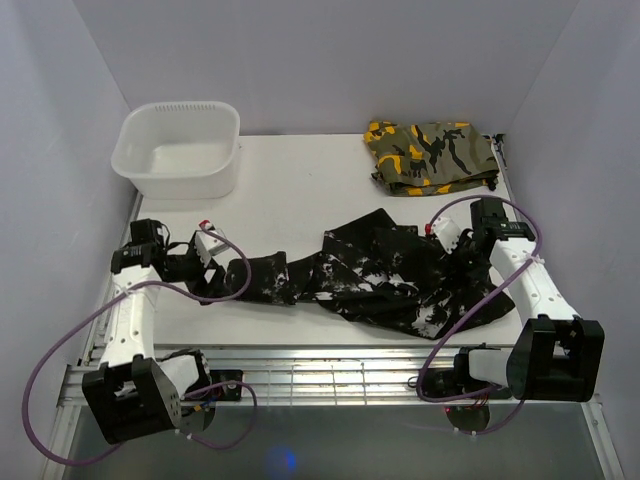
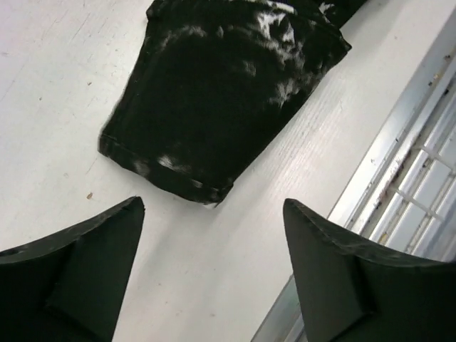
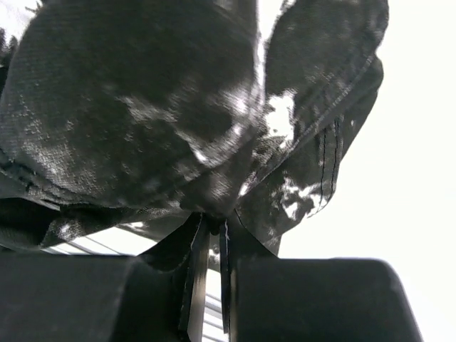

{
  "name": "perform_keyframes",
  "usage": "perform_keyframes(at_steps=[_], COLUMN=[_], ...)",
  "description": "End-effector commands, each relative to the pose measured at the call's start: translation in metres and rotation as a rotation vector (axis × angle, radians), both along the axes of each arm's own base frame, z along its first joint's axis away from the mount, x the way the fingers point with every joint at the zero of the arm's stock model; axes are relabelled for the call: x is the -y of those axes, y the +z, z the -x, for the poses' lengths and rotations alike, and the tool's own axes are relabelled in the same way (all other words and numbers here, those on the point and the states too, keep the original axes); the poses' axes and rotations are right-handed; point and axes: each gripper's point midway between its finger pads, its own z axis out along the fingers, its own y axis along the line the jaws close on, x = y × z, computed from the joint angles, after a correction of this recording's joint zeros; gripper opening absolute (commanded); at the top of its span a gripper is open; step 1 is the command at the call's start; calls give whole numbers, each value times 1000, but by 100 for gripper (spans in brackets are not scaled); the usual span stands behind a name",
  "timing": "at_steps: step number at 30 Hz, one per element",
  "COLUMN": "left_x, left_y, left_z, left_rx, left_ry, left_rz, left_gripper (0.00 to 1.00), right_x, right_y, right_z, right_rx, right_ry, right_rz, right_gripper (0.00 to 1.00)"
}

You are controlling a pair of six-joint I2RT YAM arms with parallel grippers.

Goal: Fold and stack the trousers
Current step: Flatten the trousers out

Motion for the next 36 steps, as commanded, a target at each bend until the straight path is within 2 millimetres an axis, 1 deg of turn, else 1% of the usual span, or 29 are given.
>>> perform_keyframes(at_steps=[1,2,3,4,5,6,7,8,9,10,11,12,13,15,16,17,18,19,20,21,23,26,27,28,29,30,31,34,36], left_x=[2,13,17,22,38,46,60,93,101,127,140,148,174,191,204,215,222,233,242,248,269,297,306,315,321,326,334,345,354], left_y=[38,59,84,98,111,113,110,112,96,91,90,82,67,45,36,22,15,13,4,2,1,-6,-16,-19,-22,-32,-35,-46,-47], left_z=[0,-10,-28,-38,-53,-70,-75,-82,-95,-96,-109,-117,-130,-144,-148,-163,-169,-180,-190,-197,-214,-222,-228,-228,-229,-233,-234,-239,-231], left_rx=[58,100,96,96,127,91,19,64,46,20,57,41,0,-58,-79,-113,-128,-99,-120,-105,-48,-34,-41,-32,-34,-47,-37,-33,-54], left_ry=[-111,-124,-91,-84,-127,-121,-97,-188,-160,-181,-202,-211,-257,-269,-287,-276,-271,-262,-227,-215,-205,-208,-208,-218,-226,-228,-235,-248,-302], left_rz=[5,89,160,220,254,257,273,254,209,213,208,194,177,126,113,107,106,104,111,111,117,117,117,122,129,133,140,166,204], left_gripper=[93,93,93,93,92,90,88,87,87,87,87,87,87,87,87,87,87,86,86,86,86,87,86,87,87,87,87,87,87], right_x=[5,2,1,0,-1,-1,-1,-3,-4,-4,-4,-5,-4,-3,-3,-2,-2,-3,-3,-4,-5,-6,-6,-6,-6,-6,-6,-5,-4], right_y=[5,6,7,7,8,7,7,10,11,12,13,14,15,17,18,20,21,22,24,24,23,19,19,19,19,20,20,24,28], right_z=[2,2,0,0,-2,-3,-4,-7,-8,-10,-11,-13,-14,-16,-17,-18,-18,-18,-18,-17,-15,-11,-10,-10,-10,-10,-10,-12,-14], right_rx=[41,46,49,46,48,41,40,50,49,53,56,55,54,65,71,81,85,90,98,102,103,91,91,91,90,90,90,101,112], right_ry=[94,97,96,94,91,82,78,79,72,68,66,63,56,54,52,50,47,44,43,41,41,34,31,29,26,25,23,16,7], right_rz=[34,14,9,3,0,-4,-7,-14,-22,-25,-25,-26,-25,-18,-17,-16,-17,-18,-23,-27,-35,-43,-42,-43,-43,-44,-43,-38,-33], right_gripper=[8,8,8,8,8,8,8,8,8,8,8,8,8,8,8,8,8,8,8,8,8,8,8,8,8,8,8,8,8])
